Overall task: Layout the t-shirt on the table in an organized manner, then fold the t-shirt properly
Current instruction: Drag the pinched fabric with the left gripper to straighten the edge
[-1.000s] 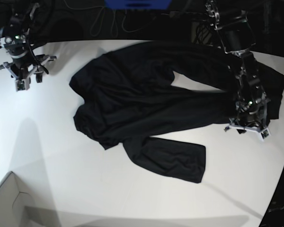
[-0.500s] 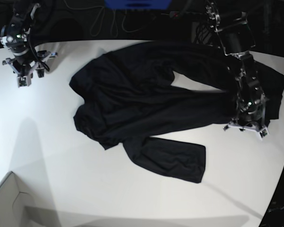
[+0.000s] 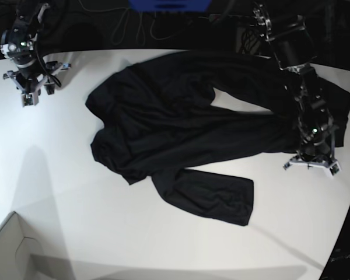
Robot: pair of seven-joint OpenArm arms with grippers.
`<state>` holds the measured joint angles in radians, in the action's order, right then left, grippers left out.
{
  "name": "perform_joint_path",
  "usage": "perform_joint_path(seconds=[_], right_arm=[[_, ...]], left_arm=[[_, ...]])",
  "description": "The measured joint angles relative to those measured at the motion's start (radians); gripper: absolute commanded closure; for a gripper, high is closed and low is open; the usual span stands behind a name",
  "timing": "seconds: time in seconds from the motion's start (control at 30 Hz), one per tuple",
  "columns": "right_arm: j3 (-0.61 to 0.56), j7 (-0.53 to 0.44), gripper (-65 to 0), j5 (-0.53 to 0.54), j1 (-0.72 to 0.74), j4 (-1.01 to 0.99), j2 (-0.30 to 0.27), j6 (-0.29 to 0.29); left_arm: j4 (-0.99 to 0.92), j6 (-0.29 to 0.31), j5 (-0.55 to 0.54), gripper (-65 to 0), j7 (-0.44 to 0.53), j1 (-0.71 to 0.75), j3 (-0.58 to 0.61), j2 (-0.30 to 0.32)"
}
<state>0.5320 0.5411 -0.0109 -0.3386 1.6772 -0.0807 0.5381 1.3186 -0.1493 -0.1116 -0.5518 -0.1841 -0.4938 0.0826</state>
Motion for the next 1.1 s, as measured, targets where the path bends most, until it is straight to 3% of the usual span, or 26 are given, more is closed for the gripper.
perform_joint_path(seconds=[0.1, 0.27, 0.37, 1.1], right_arm=[[0.000, 0.000, -23.3, 0.001, 0.000, 0.000, 0.000, 0.000], [0.000, 0.000, -23.3, 0.000, 0.001, 0.000, 0.000, 0.000], [0.000, 0.000, -23.3, 0.000, 0.003, 0.000, 0.000, 0.000], [-0.001, 0.000, -23.3, 0.000, 0.005, 0.000, 0.000, 0.000]], left_arm=[[0.028, -0.001, 0.003, -6.5, 0.003, 0.003, -0.003, 0.000], [0.027, 0.000, 0.003, -32.3, -0.071, 0.004, -0.002, 0.000], [0.027, 0.000, 0.003, -40.5, -0.052, 0.003, 0.001, 0.000], [-0.069, -0.001, 0.003, -39.9, -0.049, -0.022, -0.002, 0.003]])
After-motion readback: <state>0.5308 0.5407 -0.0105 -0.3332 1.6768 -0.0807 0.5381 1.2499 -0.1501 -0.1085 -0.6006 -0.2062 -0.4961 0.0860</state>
